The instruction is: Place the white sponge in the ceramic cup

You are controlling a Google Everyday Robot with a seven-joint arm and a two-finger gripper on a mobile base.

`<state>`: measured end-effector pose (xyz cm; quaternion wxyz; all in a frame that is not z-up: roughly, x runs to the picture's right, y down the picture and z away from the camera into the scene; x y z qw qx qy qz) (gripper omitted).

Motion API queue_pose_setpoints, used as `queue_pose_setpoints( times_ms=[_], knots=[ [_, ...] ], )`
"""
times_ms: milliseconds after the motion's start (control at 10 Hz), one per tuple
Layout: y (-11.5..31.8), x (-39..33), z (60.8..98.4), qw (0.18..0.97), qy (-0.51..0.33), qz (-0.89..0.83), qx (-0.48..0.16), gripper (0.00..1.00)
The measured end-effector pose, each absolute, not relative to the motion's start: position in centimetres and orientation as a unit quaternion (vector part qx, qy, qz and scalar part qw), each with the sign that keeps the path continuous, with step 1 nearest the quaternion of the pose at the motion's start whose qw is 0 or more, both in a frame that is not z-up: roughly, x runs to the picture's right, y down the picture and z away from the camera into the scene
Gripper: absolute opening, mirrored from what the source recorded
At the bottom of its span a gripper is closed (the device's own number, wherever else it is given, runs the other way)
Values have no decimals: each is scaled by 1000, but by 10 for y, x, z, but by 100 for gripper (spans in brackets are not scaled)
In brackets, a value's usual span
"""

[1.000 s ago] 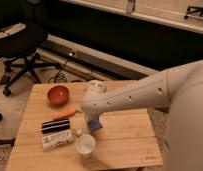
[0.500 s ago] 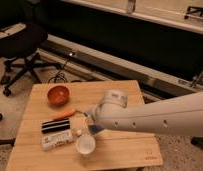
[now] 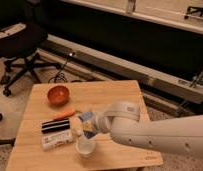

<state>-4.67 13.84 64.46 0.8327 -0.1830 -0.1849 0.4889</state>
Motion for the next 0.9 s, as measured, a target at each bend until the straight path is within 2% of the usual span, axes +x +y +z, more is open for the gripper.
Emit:
queue_pose_setpoints(
  times_ms=[600, 900],
  knots=[
    [174, -81, 600, 842, -267, 421, -208, 0],
    [173, -82, 601, 855, -275, 393, -197, 0]
  ],
)
